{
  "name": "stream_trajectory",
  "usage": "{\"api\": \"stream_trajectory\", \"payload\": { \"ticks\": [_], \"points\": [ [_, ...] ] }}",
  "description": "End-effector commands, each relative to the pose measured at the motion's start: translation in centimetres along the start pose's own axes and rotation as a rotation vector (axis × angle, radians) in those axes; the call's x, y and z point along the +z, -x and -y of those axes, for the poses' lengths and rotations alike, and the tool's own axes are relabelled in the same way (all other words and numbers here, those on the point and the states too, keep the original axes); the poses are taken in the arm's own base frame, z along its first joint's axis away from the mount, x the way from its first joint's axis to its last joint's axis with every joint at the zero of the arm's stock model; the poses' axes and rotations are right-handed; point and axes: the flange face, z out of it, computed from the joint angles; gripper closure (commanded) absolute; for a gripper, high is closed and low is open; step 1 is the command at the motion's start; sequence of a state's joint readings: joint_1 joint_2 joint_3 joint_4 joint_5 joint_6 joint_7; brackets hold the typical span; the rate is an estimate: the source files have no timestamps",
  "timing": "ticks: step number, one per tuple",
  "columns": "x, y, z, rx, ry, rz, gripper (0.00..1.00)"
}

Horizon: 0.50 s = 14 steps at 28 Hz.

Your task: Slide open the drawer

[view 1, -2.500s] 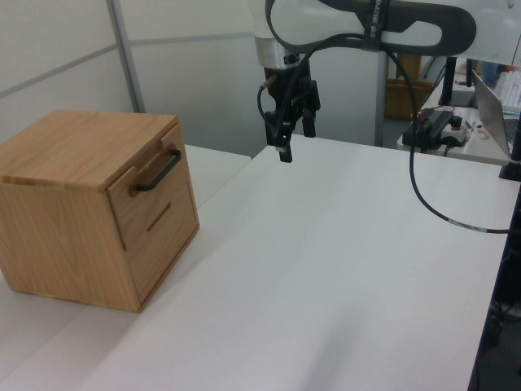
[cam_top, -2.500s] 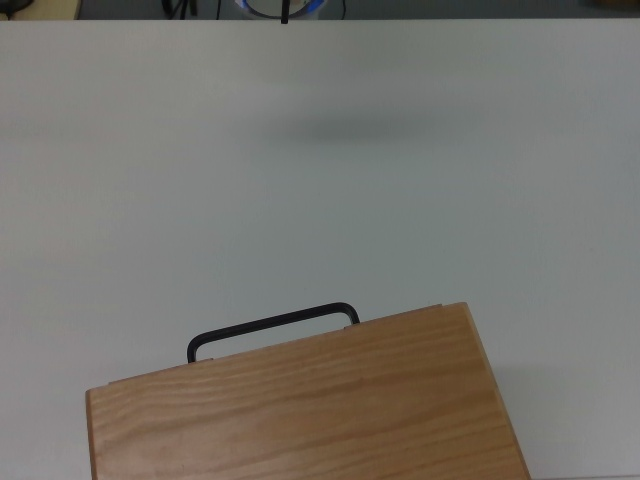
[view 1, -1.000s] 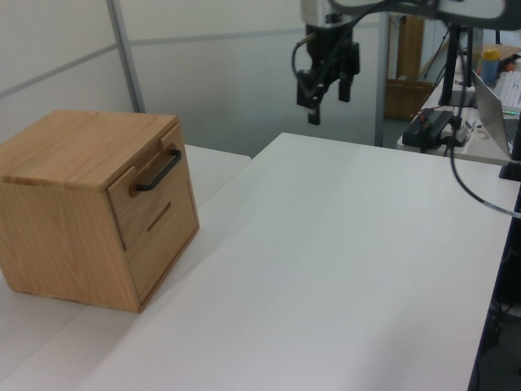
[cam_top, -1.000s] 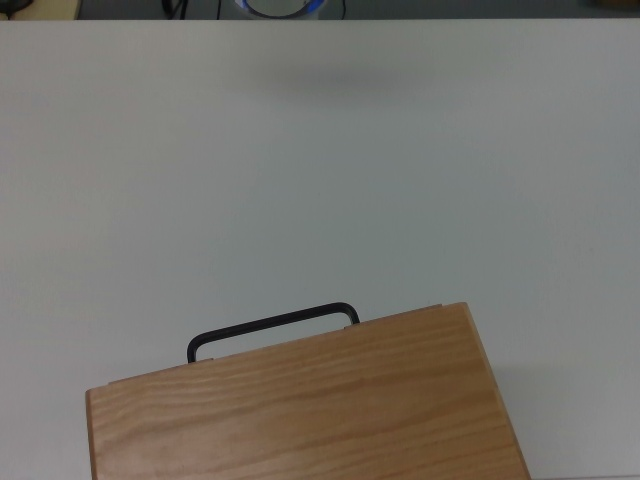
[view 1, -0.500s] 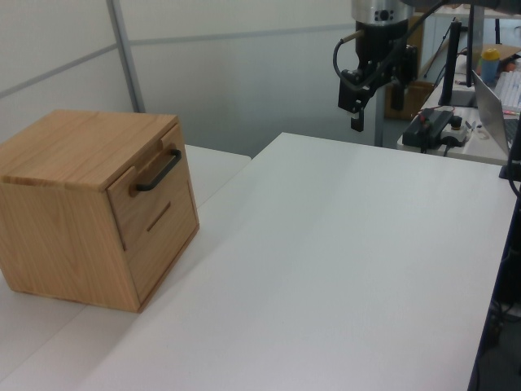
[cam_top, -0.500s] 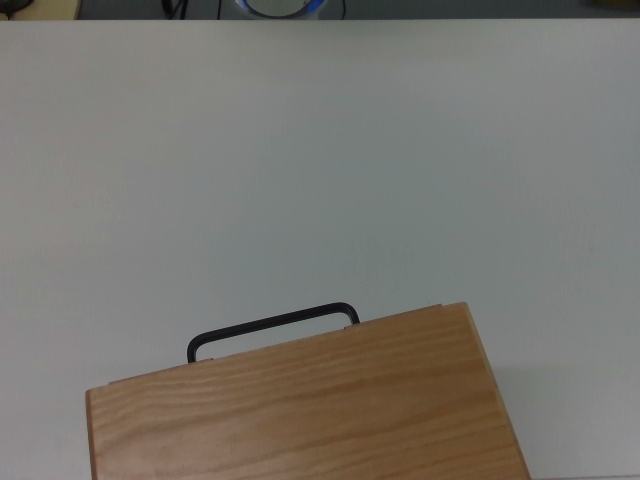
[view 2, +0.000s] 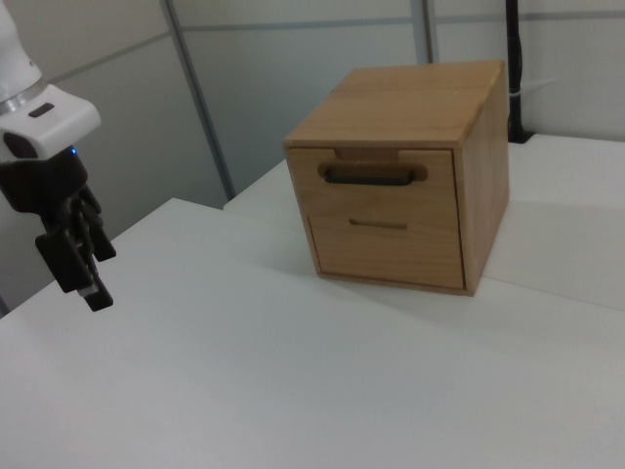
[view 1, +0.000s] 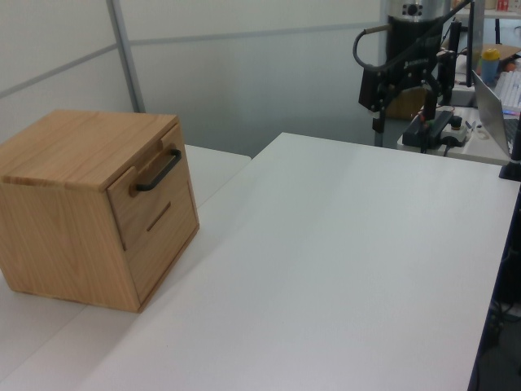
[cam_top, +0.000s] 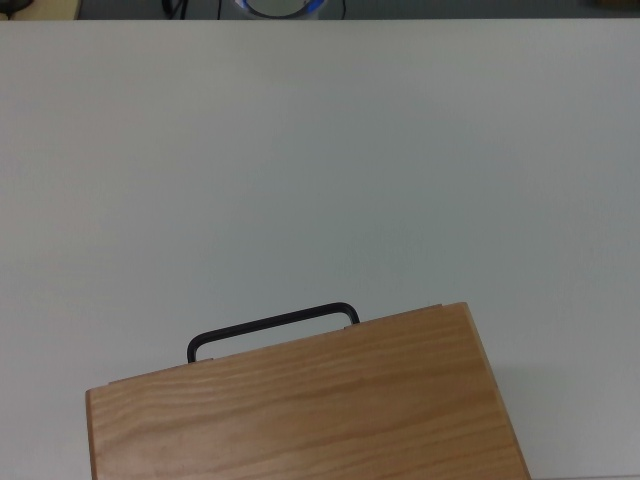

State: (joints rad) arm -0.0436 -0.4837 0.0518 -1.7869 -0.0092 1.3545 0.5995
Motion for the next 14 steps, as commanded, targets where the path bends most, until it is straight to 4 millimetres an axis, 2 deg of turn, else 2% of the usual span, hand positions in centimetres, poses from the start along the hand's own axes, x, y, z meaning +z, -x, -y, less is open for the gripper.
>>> {"api": "stream_trajectory", "payload": {
  "ticks": [1,3,7,14],
  "points": [
    [1.9,0.0,-0.6,-0.075,0.014,0.042,0.0],
    [2.1,-0.3,-0.8,-0.065,0.012,0.048,0.04],
    [2.7,-1.1,-0.7,0.072,0.014,0.047,0.05],
    [3.8,-4.2,1.3,0.343,-0.049,-0.027,0.04]
  ]
}}
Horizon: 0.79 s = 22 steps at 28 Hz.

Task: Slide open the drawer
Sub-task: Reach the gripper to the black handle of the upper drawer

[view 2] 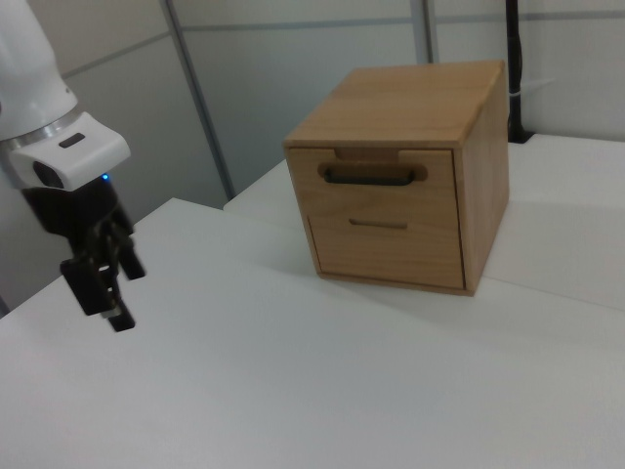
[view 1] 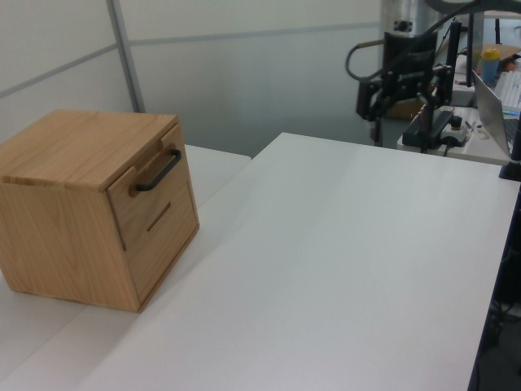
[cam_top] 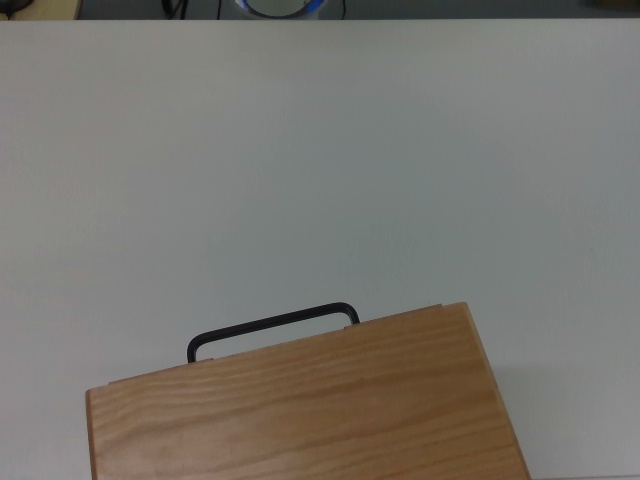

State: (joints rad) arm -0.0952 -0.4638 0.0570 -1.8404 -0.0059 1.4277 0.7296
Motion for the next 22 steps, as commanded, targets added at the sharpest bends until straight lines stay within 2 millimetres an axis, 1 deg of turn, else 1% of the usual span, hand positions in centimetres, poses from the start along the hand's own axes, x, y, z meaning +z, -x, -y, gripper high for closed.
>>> {"api": "stream_trajectory", "payload": {
  "ticks": [1,5,6,7,10,11,14,15,16,18,19,22],
  "points": [
    [1.6,-2.2,3.0,0.23,-0.071,-0.039,0.04],
    [2.6,-3.6,4.8,0.306,-0.109,-0.062,0.04],
    [3.2,-4.3,5.7,0.329,-0.127,-0.071,0.04],
    [3.6,-4.8,6.2,0.344,-0.137,-0.076,0.04],
    [4.8,-5.8,8.2,0.377,-0.169,-0.086,0.04],
    [5.8,-6.5,9.5,0.393,-0.187,-0.092,0.04],
    [6.6,-7.6,11.5,0.411,-0.231,-0.109,0.04],
    [7.2,-8.2,12.0,0.423,-0.24,-0.11,0.04],
    [8.0,-9.1,13.1,0.443,-0.268,-0.12,0.04],
    [8.6,-9.8,14.5,0.448,-0.305,-0.134,0.04],
    [9.2,-10.5,15.9,0.45,-0.335,-0.147,0.04],
    [10.0,-11.8,17.8,0.445,-0.384,-0.167,0.04]
  ]
}}
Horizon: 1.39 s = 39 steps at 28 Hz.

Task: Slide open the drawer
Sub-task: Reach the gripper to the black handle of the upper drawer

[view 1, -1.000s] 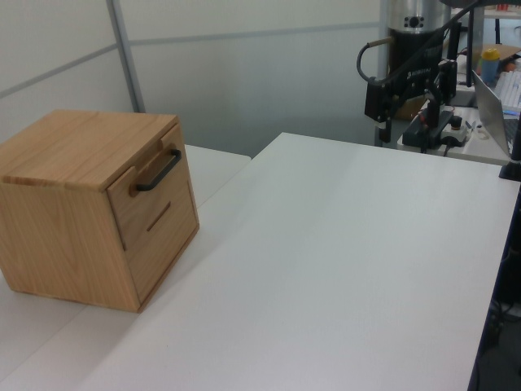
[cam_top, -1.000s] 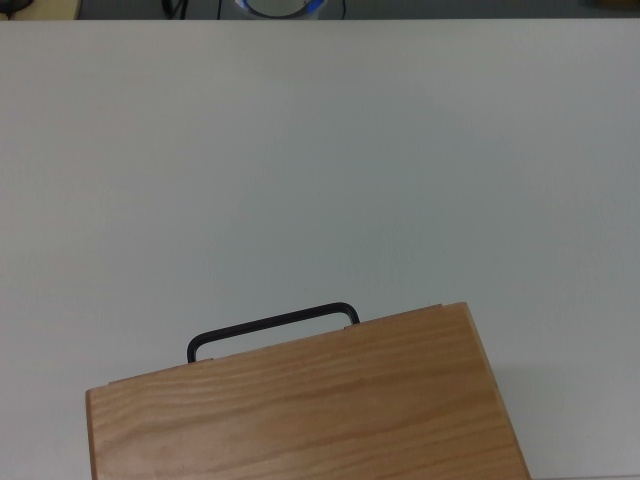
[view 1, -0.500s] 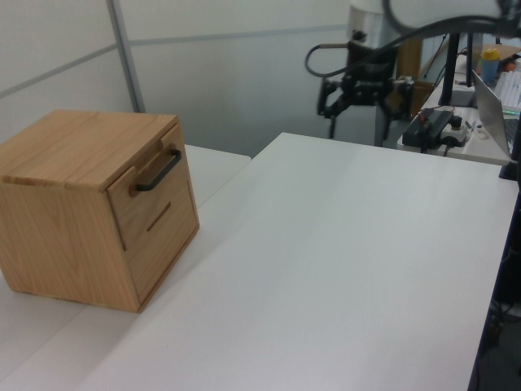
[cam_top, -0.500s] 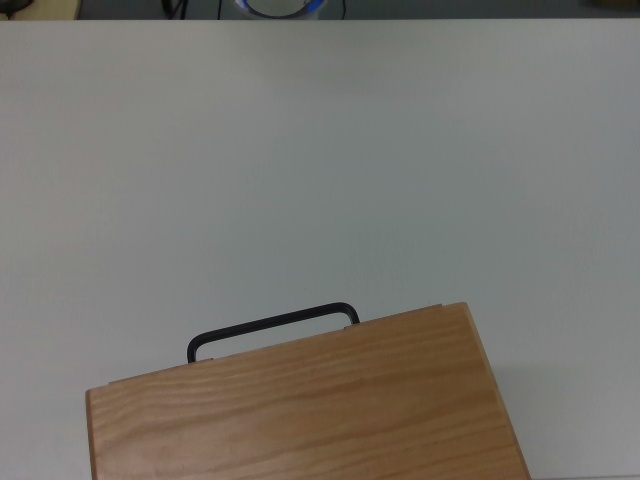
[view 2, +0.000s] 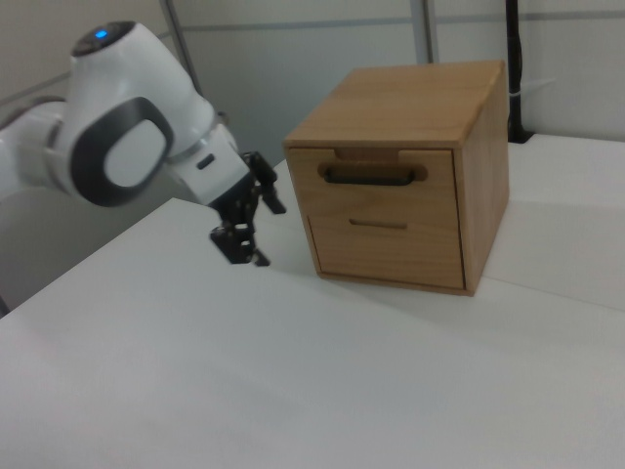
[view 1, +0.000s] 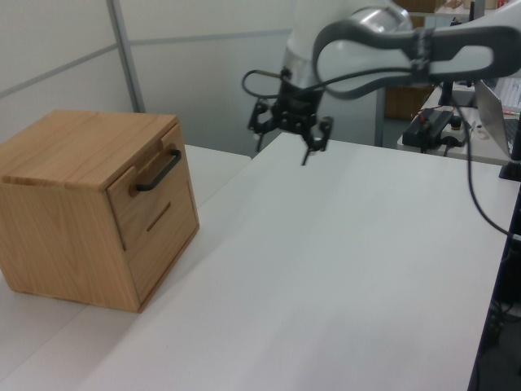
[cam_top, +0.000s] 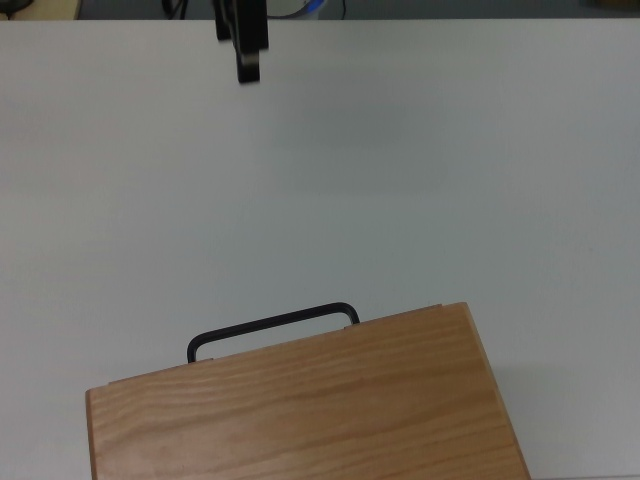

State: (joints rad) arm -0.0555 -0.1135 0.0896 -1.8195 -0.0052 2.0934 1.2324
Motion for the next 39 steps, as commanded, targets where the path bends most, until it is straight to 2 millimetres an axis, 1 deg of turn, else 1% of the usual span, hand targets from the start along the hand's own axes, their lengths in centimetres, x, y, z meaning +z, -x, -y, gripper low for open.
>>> {"api": "stream_trajectory", "payload": {
  "ticks": [1,2,6,7,10,11,15,16,19,22,25,29,31,33,34,35,36,39],
  "points": [
    [2.8,-0.2,4.4,0.029,-0.097,0.006,0.04],
    [3.9,-0.4,5.6,0.027,-0.138,-0.001,0.04],
    [6.4,-0.8,7.5,0.022,-0.201,-0.019,0.04],
    [7.3,-1.2,8.4,0.022,-0.233,-0.028,0.04],
    [8.7,-1.2,9.9,0.017,-0.275,-0.035,0.04],
    [9.3,-1.3,10.7,0.018,-0.301,-0.038,0.04],
    [10.6,-1.4,12.3,0.017,-0.357,-0.049,0.04],
    [11.4,-1.4,12.8,0.017,-0.383,-0.054,0.04],
    [12.1,-1.3,13.3,0.01,-0.427,-0.068,0.04],
    [13.7,-0.7,13.7,-0.002,-0.47,-0.079,0.04],
    [14.7,-0.6,14.0,-0.013,-0.501,-0.096,0.04],
    [15.8,-0.5,14.0,-0.032,-0.488,-0.105,0.04],
    [16.5,-0.4,14.0,-0.042,-0.485,-0.11,0.08],
    [16.8,-0.3,13.9,-0.048,-0.481,-0.113,0.17],
    [16.8,-0.3,13.9,-0.055,-0.478,-0.117,0.24],
    [16.8,-0.3,13.9,-0.06,-0.477,-0.12,0.3],
    [16.9,-0.2,13.9,-0.075,-0.471,-0.129,0.42],
    [16.8,0.2,14.0,-0.115,-0.466,-0.151,0.61]
  ]
}}
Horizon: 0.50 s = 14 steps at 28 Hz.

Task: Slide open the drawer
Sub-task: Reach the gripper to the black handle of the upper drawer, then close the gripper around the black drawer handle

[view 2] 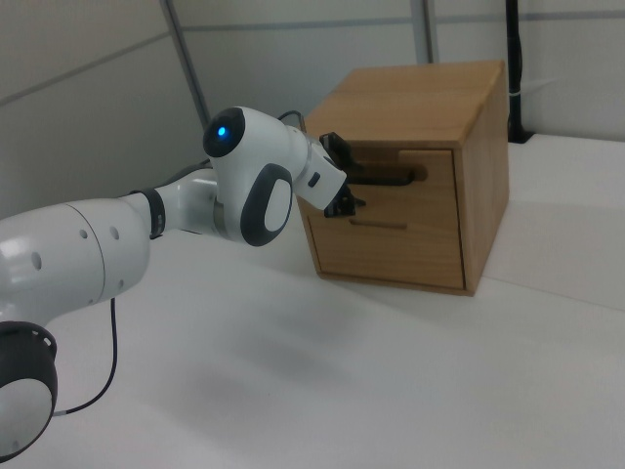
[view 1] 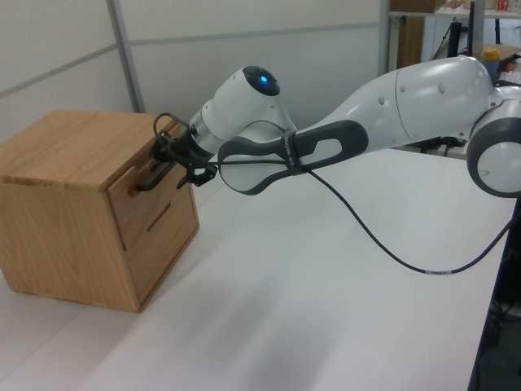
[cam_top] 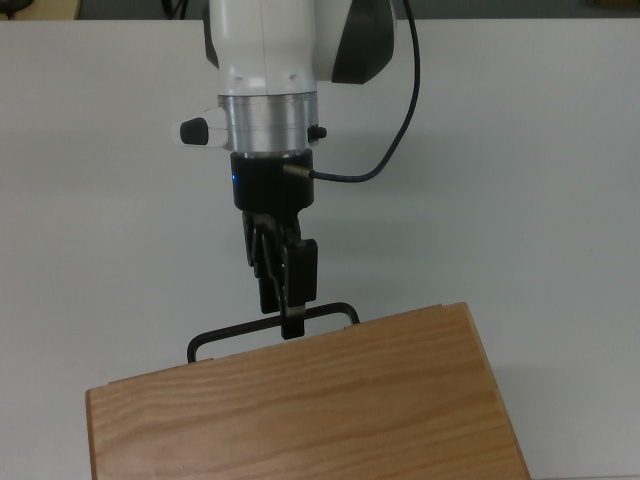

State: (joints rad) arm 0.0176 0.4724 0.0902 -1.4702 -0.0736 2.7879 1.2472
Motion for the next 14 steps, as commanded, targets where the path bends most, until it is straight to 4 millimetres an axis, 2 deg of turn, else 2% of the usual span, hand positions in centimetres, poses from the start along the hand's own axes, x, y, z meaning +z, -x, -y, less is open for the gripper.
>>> {"api": "stream_trajectory", "payload": {
  "ticks": [1,2,9,14],
  "points": [
    [0.03,0.4,0.69,-0.063,-0.016,-0.033,0.7],
    [0.04,0.44,0.68,-0.067,-0.013,-0.035,0.82],
    [0.09,0.38,0.58,-0.072,-0.011,-0.037,0.99],
    [-0.2,0.31,0.77,-0.074,-0.015,-0.039,1.0]
  ]
}}
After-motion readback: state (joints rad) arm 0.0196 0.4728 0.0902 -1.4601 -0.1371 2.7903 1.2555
